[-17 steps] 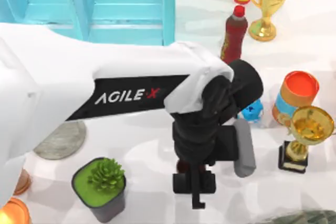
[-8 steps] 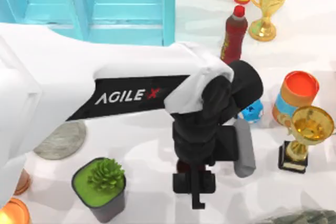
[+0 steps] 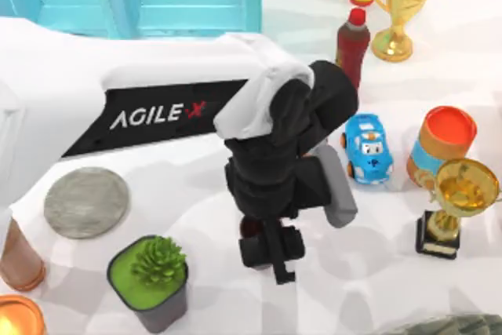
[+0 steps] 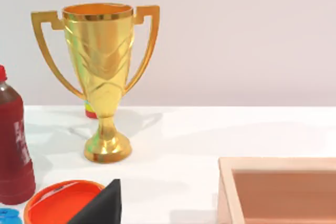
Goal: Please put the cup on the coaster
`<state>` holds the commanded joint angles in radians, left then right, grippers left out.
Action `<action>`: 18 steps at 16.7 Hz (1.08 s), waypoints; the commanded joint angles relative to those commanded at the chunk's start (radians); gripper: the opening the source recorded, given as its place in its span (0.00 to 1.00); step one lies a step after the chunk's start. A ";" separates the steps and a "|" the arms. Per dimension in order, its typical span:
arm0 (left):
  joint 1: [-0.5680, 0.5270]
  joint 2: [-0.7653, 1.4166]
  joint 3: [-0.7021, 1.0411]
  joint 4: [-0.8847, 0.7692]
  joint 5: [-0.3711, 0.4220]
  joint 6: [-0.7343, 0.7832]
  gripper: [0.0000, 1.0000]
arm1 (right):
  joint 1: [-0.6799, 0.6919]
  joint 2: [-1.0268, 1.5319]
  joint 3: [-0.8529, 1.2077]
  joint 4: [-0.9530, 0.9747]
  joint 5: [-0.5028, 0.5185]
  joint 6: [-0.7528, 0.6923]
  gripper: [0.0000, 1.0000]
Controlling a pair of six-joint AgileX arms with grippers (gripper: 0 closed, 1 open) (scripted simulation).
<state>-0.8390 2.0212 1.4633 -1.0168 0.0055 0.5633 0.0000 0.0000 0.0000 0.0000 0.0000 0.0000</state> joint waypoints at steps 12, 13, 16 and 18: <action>0.617 -0.163 0.000 -0.146 0.024 -0.703 0.00 | 0.000 0.000 0.000 0.000 0.000 0.000 1.00; 0.636 -0.171 -0.002 -0.152 0.025 -0.723 0.00 | 0.000 0.000 0.000 0.000 0.000 0.000 1.00; 0.645 -0.176 -0.003 -0.155 0.026 -0.733 0.00 | 0.000 0.000 0.000 0.000 0.000 0.000 1.00; 0.642 -0.171 -0.001 -0.152 0.024 -0.729 0.00 | 0.000 0.000 0.000 0.000 0.000 0.000 1.00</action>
<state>-0.1973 1.8504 1.4624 -1.1691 0.0298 -0.1658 0.0000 0.0000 0.0000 0.0000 0.0000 0.0000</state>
